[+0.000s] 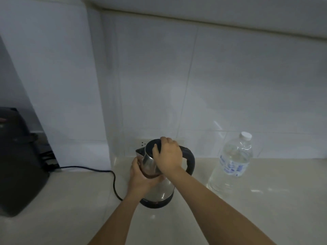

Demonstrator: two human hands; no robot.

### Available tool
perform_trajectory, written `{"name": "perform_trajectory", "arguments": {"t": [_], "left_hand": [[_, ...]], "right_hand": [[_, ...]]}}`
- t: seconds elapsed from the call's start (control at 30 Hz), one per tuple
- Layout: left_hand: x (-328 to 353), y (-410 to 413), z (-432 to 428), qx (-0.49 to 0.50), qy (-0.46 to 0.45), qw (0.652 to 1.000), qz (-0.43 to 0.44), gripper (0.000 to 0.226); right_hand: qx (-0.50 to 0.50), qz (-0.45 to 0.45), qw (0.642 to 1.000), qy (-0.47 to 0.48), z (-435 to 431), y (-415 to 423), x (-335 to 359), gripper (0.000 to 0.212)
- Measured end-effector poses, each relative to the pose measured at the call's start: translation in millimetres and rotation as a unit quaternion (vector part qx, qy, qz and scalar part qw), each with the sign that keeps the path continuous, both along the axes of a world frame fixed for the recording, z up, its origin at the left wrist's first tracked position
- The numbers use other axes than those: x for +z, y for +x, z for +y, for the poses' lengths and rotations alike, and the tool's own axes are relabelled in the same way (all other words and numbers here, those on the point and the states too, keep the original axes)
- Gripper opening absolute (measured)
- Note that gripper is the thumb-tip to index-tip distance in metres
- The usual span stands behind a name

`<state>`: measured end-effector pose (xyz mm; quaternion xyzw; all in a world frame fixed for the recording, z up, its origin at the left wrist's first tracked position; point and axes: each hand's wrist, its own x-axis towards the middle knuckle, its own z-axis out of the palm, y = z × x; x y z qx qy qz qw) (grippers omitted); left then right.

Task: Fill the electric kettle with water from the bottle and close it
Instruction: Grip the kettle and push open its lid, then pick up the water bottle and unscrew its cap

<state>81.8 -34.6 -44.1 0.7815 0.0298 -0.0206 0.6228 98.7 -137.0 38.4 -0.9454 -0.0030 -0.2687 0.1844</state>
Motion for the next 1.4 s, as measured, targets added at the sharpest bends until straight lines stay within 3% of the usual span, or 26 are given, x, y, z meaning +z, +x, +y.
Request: {"name": "perform_trajectory", "arguments": {"t": [0.1, 0.2, 0.3, 0.43, 0.57, 0.73, 0.9, 1.1, 1.4], "left_hand": [[0, -1, 1, -0.004, 0.014, 1.0, -0.001, 0.136], [0, 0, 2, -0.01, 0.02, 1.0, 0.006, 0.132], [1, -1, 3, -0.016, 0.018, 1.0, 0.016, 0.135], [0, 0, 5, -0.02, 0.016, 0.999, 0.019, 0.137], [1, 0, 5, -0.021, 0.021, 0.999, 0.019, 0.134], [5, 1, 6, -0.032, 0.029, 0.999, 0.026, 0.135], [4, 2, 7, -0.036, 0.037, 0.998, 0.028, 0.134], [9, 0, 4, -0.029, 0.024, 0.999, 0.011, 0.126], [63, -21, -9, -0.033, 0.009, 0.997, -0.067, 0.116]], "right_hand": [[0.016, -0.001, 0.998, 0.053, -4, 0, 4, 0.034], [0.019, -0.008, 0.976, 0.216, -14, -4, 23, 0.029], [-0.003, 0.016, 0.917, 0.398, -30, -2, 37, 0.025], [-0.025, 0.049, 0.842, 0.536, -53, -8, 40, 0.029], [-0.048, 0.095, 0.764, 0.636, -75, -15, 31, 0.025], [-0.044, 0.117, 0.714, 0.688, -96, -24, -9, 0.029], [0.004, 0.258, 0.815, 0.518, -102, -30, -35, 0.045], [-0.022, 0.214, 0.863, 0.458, -98, -19, -44, 0.02], [-0.042, 0.083, 0.91, 0.404, -109, -46, -11, 0.02]]}}
